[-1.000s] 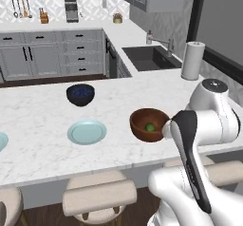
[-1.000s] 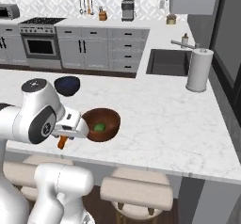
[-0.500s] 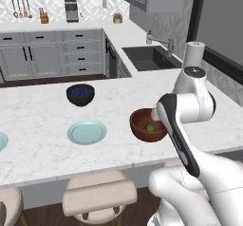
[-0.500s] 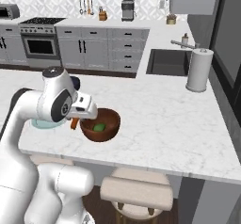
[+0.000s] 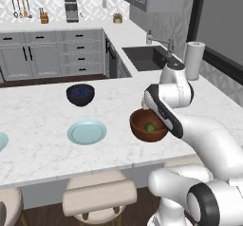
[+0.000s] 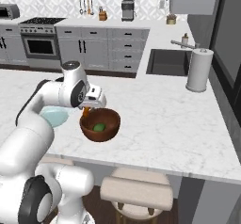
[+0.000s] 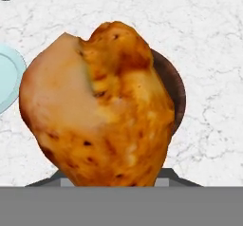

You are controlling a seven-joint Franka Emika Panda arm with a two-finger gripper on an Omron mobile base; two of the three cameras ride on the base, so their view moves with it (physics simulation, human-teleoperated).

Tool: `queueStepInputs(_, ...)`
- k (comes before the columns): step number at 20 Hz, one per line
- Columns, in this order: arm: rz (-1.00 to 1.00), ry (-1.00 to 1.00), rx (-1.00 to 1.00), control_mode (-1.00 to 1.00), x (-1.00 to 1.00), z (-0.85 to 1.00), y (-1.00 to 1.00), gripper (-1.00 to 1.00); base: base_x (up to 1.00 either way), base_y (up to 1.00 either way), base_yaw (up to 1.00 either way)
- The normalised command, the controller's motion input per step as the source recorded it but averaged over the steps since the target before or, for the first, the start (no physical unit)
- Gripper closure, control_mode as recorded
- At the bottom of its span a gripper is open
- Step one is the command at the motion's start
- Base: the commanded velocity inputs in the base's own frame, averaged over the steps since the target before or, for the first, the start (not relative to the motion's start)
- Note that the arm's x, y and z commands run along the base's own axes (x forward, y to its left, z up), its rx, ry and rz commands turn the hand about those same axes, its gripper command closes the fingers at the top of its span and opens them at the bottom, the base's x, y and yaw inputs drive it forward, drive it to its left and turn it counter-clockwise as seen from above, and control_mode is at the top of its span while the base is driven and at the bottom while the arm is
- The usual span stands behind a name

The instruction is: Pick the chicken drumstick and avocado from their plates and place them in the bowl. Then put the bowl in the fridge.

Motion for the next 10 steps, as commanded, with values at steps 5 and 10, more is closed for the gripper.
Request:
queueStepInputs(5,0.0,0.0,-0.03,-1.0,0.3,-0.81,-0.2,1.0,0.0,0.0,0.0)
queueStepInputs(10,0.0,-0.01,-0.01,-1.0,0.03,-0.59,-0.09,1.0,0.0,0.0,0.0)
